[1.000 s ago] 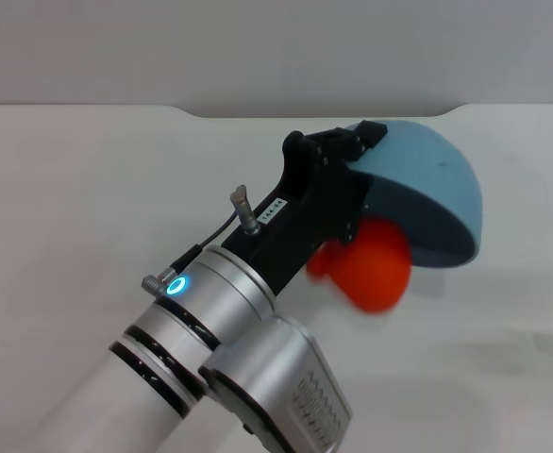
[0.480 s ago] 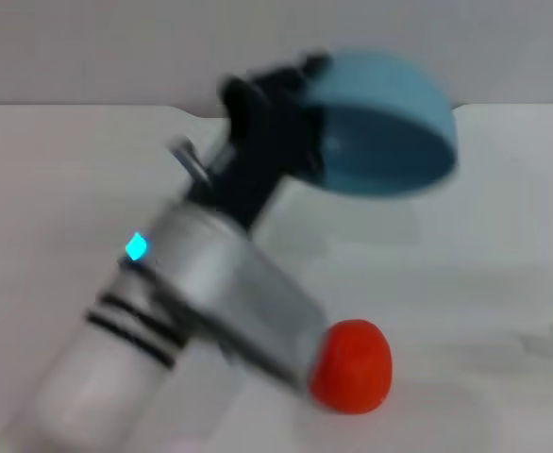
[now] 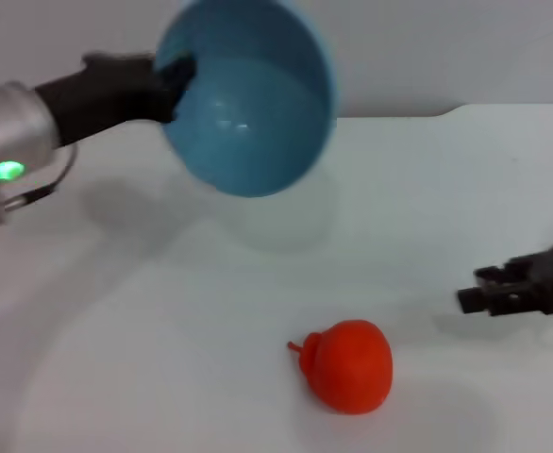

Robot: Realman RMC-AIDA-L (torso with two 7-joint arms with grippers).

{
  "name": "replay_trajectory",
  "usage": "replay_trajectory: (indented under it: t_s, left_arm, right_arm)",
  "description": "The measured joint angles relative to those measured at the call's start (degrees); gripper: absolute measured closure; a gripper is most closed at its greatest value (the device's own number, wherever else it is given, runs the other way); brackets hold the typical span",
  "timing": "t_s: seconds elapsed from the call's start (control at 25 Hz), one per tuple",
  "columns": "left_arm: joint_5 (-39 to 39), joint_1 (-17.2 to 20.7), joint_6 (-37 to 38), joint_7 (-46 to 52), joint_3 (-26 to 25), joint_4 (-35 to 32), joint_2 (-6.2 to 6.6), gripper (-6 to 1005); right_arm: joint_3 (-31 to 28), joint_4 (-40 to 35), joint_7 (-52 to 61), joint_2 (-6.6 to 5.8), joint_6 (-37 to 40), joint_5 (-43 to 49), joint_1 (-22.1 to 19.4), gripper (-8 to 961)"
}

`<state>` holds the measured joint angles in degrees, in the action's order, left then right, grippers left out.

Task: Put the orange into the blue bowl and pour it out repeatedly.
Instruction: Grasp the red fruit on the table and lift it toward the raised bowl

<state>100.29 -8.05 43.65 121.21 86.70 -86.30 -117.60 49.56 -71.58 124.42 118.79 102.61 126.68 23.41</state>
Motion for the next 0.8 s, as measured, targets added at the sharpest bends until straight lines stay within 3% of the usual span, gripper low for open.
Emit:
replay_trajectory:
  t_s: [0.12, 0.24, 0.44, 0.56, 0.64, 0.8]
  left_arm:
    - [9.73, -6.73, 18.38, 14.20, -13.39, 6.65, 0.12, 999]
    - [19.55, -11.02, 32.76, 21.12, -21.98, 9.11, -0.05, 999]
    - [25.97, -10.79, 37.70, 25.57, -22.28, 4.44, -0.01, 999]
    - [32.65, -11.30, 43.38, 28.77, -22.38, 0.75, -0.01, 999]
    - [36.69, -12.42, 47.93, 29.76, -22.47, -0.93, -0.15, 999]
    - [37.04, -12.67, 48.60, 29.78, -21.95, -0.83, -0.24, 999]
  right_arm:
    - [4.57, 1.55, -0.45, 0.01, -2.79, -0.75, 1.47, 416]
    - [11.07, 1.50, -0.79, -0.07, -6.66, -0.50, 2.40, 416]
    - [21.53, 2.95, -3.18, -0.06, -13.31, -0.71, 4.17, 417]
    - [27.05, 8.13, -3.28, -0.01, -15.85, -1.43, 7.77, 417]
    - [28.13, 10.87, -3.40, 0.05, -17.08, -1.73, 9.34, 415]
    - [31.73, 14.22, -3.51, 0.16, -21.17, -3.10, 10.72, 413]
